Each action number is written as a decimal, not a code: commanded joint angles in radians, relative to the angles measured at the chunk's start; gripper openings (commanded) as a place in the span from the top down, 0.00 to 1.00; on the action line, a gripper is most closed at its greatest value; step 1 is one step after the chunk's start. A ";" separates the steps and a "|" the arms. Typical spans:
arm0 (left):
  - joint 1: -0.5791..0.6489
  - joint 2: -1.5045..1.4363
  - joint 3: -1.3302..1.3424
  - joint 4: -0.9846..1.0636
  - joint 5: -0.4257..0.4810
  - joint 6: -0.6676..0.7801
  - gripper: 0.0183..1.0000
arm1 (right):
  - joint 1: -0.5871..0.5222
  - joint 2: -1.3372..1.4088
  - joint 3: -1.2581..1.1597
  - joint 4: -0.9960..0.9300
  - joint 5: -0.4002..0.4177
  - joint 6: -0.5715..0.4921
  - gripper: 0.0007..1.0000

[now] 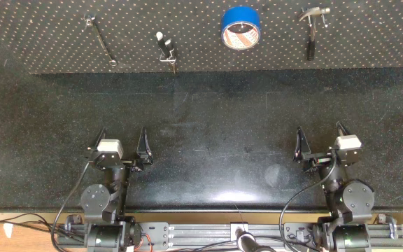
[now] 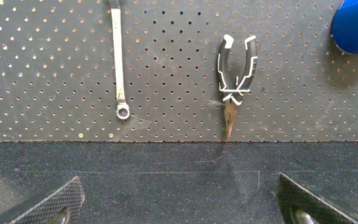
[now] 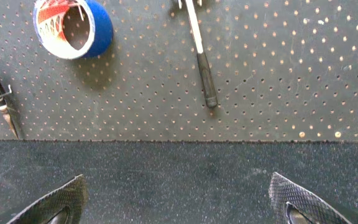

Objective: Place Tools Onto Pegboard

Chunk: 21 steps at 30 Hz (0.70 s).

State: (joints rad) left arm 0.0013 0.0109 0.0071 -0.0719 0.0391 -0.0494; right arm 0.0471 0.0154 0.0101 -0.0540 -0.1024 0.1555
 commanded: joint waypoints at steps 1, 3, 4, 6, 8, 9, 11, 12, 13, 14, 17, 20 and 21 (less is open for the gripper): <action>0.005 -0.008 -0.002 -0.006 0.015 0.003 0.00 | -0.005 -0.015 -0.006 0.063 0.017 -0.019 0.04; 0.005 -0.008 -0.002 -0.006 0.015 0.003 0.00 | -0.005 -0.015 -0.006 0.077 0.017 -0.053 0.04; 0.005 -0.008 -0.002 -0.006 0.015 0.003 0.00 | -0.005 -0.015 -0.006 0.024 0.016 -0.052 0.04; 0.005 -0.008 -0.002 -0.006 0.015 0.003 0.00 | -0.013 -0.014 -0.006 -0.013 0.017 -0.061 0.04; 0.005 -0.008 -0.002 -0.006 0.015 0.003 0.00 | -0.025 -0.014 -0.006 -0.013 0.017 -0.064 0.04; 0.005 -0.008 -0.002 -0.006 0.015 0.003 0.00 | -0.025 -0.014 -0.006 -0.013 0.017 -0.064 0.04; 0.005 -0.008 -0.002 -0.006 0.015 0.003 0.00 | -0.025 -0.014 -0.006 -0.012 0.017 -0.064 0.04; 0.005 -0.008 -0.002 -0.006 0.015 0.003 0.00 | -0.025 -0.014 -0.006 -0.012 0.017 -0.064 0.04; 0.005 -0.008 -0.002 -0.006 0.015 0.003 0.00 | -0.025 -0.014 -0.006 -0.012 0.017 -0.064 0.04; 0.005 -0.008 -0.002 -0.006 0.015 0.003 0.00 | -0.025 -0.014 -0.006 -0.012 0.017 -0.064 0.04; 0.005 -0.008 -0.002 -0.006 0.015 0.003 0.00 | -0.025 -0.014 -0.006 -0.012 0.017 -0.064 0.04; 0.005 -0.008 -0.002 -0.006 0.015 0.003 0.00 | -0.025 -0.014 -0.006 -0.012 0.017 -0.064 0.04; 0.005 -0.008 -0.002 -0.006 0.015 0.003 0.00 | -0.025 -0.014 -0.006 -0.012 0.017 -0.064 0.04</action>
State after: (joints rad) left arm 0.0013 0.0109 0.0071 -0.0719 0.0391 -0.0494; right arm 0.0269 0.0120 0.0082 -0.0608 -0.0986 0.1062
